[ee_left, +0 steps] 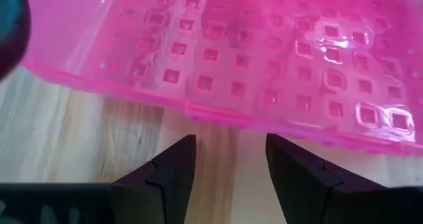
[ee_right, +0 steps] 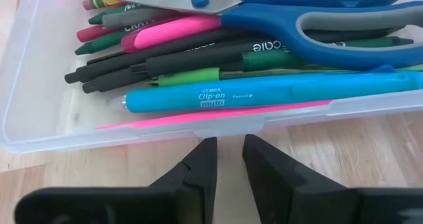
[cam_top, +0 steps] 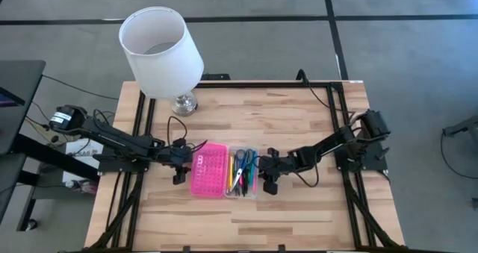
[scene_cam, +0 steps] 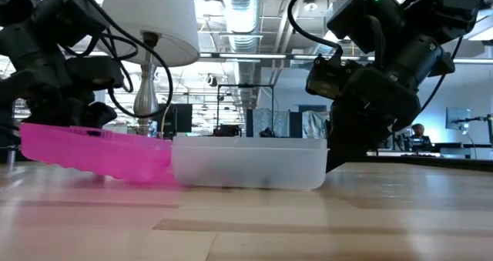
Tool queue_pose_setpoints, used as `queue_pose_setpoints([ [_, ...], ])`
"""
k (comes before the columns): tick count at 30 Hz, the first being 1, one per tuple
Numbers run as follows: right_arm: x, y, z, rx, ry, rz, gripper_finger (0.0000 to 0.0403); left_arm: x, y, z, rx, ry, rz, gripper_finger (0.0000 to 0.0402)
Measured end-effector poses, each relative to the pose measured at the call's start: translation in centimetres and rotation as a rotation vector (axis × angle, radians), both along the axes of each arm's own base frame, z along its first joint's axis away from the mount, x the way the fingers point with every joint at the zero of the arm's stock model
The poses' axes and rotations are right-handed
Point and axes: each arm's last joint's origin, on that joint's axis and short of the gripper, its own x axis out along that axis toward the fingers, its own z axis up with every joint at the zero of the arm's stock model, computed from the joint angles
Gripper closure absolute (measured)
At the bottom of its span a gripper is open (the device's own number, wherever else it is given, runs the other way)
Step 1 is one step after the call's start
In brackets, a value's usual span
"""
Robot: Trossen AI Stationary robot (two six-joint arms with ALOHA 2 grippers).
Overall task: Pick & place school supplies into a supply box
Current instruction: Close the supply box
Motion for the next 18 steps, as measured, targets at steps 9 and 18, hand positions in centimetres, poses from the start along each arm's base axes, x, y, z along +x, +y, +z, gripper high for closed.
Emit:
queue_pose_setpoints([
  [9,0.0,-0.2,0.0,-0.001,-0.004,0.0,0.0328,1.1,-0.3,-0.8,-0.035,-0.016,-0.024,0.0223],
  [18,0.1,-0.3,0.0,0.003,-0.008,-0.003,0.0328,1.4,-1.2,0.0,-0.112,-0.028,-0.041,0.0223],
])
